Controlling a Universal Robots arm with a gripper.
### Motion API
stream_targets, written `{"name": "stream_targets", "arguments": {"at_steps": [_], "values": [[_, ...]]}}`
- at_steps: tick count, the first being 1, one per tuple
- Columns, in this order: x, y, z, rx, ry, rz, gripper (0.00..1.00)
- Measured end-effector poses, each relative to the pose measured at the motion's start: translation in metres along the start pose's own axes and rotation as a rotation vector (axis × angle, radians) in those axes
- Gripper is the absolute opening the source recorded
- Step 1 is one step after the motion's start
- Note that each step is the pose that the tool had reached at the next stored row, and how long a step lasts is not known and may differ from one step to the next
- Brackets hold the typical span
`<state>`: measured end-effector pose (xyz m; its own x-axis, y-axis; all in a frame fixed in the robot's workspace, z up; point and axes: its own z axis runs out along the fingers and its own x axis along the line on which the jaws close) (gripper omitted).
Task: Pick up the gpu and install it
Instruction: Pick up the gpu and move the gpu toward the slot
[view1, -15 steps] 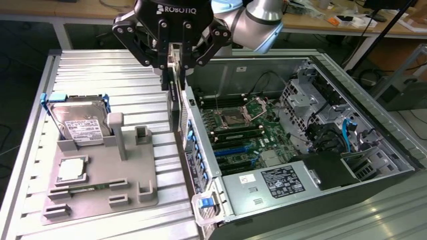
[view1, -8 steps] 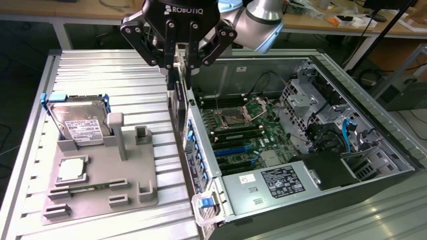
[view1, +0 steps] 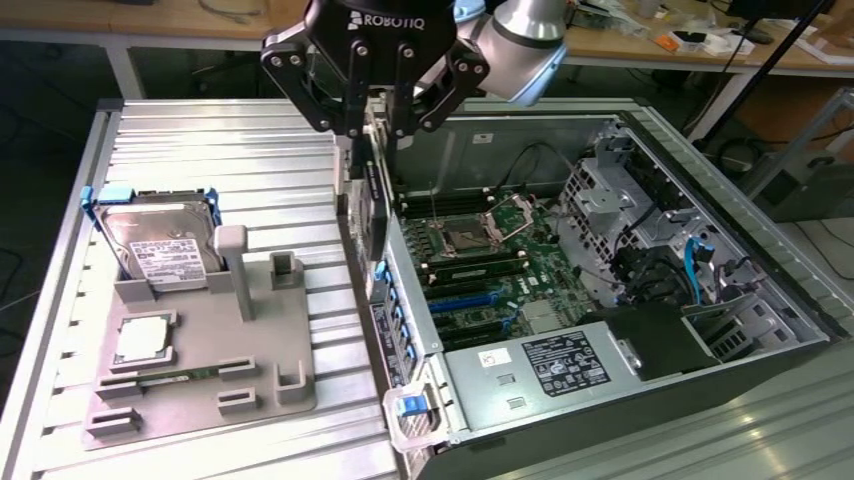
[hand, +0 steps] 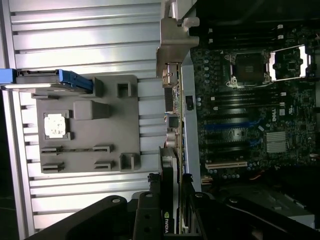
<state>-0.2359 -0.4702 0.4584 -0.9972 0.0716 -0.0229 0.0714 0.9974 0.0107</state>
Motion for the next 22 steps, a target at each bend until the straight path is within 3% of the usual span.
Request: {"name": "stream_targets", "arguments": {"at_steps": [22], "values": [[-0.022,0.0016,0.0006,0.0000,0.0000,0.000,0.27]]}}
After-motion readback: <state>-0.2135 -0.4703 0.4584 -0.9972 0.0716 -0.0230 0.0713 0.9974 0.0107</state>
